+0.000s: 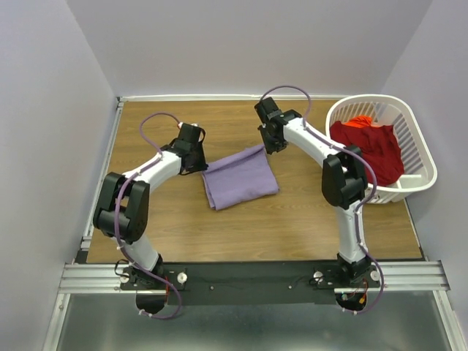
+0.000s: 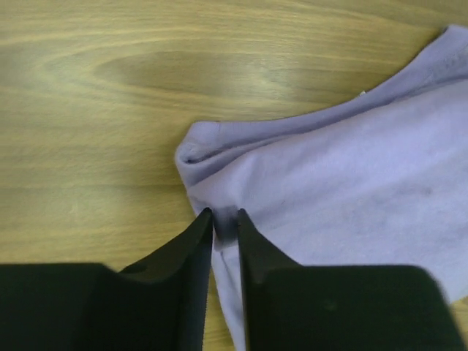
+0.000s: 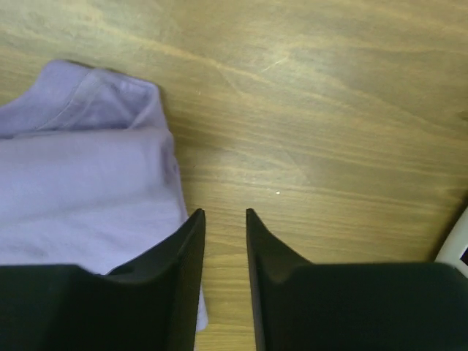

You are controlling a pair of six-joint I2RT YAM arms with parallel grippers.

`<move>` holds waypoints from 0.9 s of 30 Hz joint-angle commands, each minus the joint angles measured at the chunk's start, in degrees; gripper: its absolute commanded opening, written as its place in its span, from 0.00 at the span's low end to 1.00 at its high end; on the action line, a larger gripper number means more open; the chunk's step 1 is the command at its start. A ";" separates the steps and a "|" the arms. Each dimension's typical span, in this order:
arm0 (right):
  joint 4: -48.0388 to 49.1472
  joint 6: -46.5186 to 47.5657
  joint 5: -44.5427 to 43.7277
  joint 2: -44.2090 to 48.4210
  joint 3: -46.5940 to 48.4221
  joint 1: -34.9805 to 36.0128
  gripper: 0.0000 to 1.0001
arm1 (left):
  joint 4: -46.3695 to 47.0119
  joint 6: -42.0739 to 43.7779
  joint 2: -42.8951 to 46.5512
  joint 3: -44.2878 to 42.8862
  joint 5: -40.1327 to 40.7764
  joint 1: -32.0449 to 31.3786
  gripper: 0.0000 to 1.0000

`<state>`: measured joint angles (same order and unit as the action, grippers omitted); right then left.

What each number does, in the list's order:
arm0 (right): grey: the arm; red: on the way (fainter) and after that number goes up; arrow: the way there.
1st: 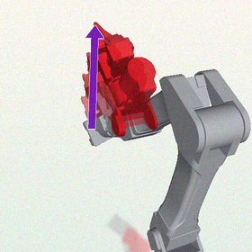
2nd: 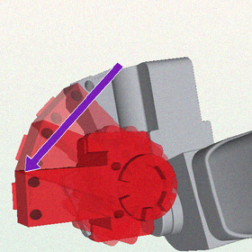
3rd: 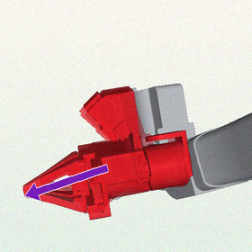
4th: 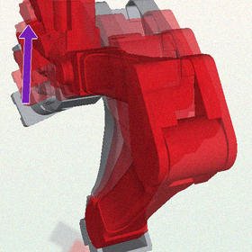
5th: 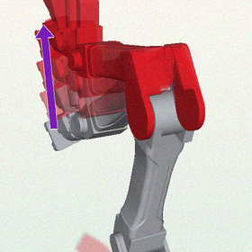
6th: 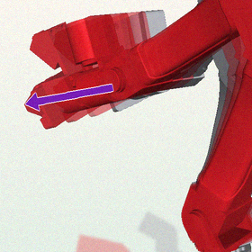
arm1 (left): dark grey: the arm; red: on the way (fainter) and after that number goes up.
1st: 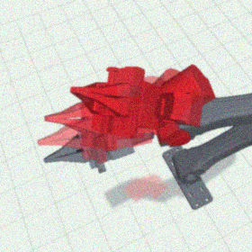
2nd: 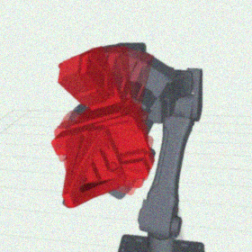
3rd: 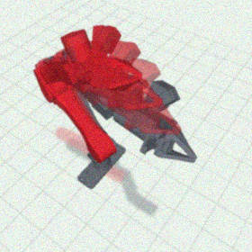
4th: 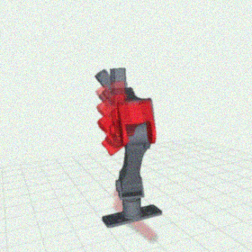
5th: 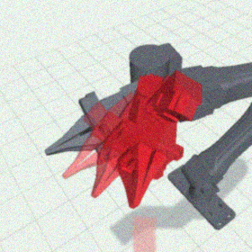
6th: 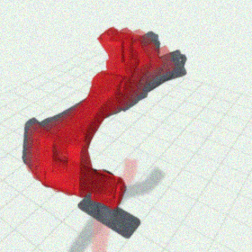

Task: Fold and stack the t-shirts
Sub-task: Fold the tshirt

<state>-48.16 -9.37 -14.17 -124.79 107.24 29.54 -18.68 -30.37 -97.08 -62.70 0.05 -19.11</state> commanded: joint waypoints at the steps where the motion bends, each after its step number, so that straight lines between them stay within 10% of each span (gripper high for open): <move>1: 4.56 1.45 -1.65 4.90 -1.24 -1.06 0.40 | -0.57 -1.18 5.31 2.14 4.68 0.92 0.32; 6: 11.23 2.16 4.58 12.98 -8.16 -1.06 0.44 | 0.66 -3.81 13.92 6.34 5.39 0.92 0.64; 15: 23.18 -0.30 23.39 15.20 -18.99 -1.15 0.35 | 11.26 -5.31 20.09 14.96 -2.40 -4.26 0.46; 27: 34.62 -2.85 29.11 0.18 -12.94 -3.87 0.34 | 18.06 -8.56 -5.57 2.68 -3.13 2.15 0.38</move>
<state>-19.64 -10.66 11.64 -121.23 91.05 27.53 -4.21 -37.04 -99.46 -56.40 -1.98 -18.98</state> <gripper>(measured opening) 0.342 0.386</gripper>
